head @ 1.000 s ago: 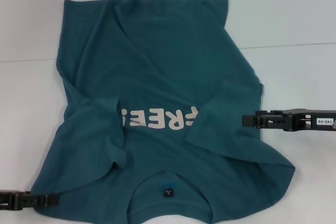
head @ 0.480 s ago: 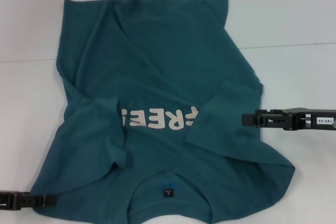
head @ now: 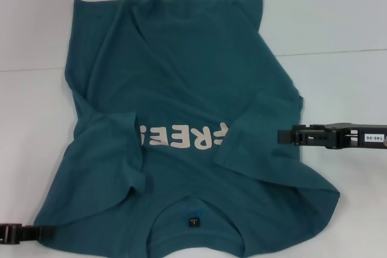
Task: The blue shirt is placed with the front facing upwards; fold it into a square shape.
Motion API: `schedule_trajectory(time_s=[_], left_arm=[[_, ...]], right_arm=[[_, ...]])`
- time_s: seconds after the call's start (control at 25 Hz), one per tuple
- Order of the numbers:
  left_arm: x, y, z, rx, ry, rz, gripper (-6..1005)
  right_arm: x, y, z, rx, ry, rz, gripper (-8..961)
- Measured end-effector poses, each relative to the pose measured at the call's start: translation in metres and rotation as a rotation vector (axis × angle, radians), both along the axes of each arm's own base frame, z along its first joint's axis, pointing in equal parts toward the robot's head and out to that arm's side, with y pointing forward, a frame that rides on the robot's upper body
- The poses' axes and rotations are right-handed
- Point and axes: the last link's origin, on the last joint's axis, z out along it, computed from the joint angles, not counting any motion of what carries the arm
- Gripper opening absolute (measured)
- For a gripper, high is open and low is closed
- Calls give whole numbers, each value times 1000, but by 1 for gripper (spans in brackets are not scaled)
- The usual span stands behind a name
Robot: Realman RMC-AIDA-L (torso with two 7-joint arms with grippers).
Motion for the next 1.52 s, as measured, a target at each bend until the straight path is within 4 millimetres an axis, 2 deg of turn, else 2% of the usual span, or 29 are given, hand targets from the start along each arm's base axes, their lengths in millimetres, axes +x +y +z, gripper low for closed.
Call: schedule_trajectory(time_s=[0.12, 0.32, 0.56, 0.88, 1.2, 1.52], left_arm=[[1, 0, -2, -8, 3, -3, 458], [2, 0, -3, -12, 3, -5, 220], [2, 0, -4, -15, 2, -6, 26], [0, -1, -2, -4, 5, 1, 27], [-5, -7, 5, 13, -5, 15, 27], [-3, -11, 6, -8, -18, 6, 27]], right_arm=[[0, -1, 0, 0, 1, 0, 883], [0, -1, 1, 1, 8, 3, 883], [0, -2, 1, 1, 12, 1, 883], [3, -5, 1, -7, 3, -1, 882], [24, -21, 14, -31, -25, -35, 882], [40, -36, 19, -55, -46, -88, 881]])
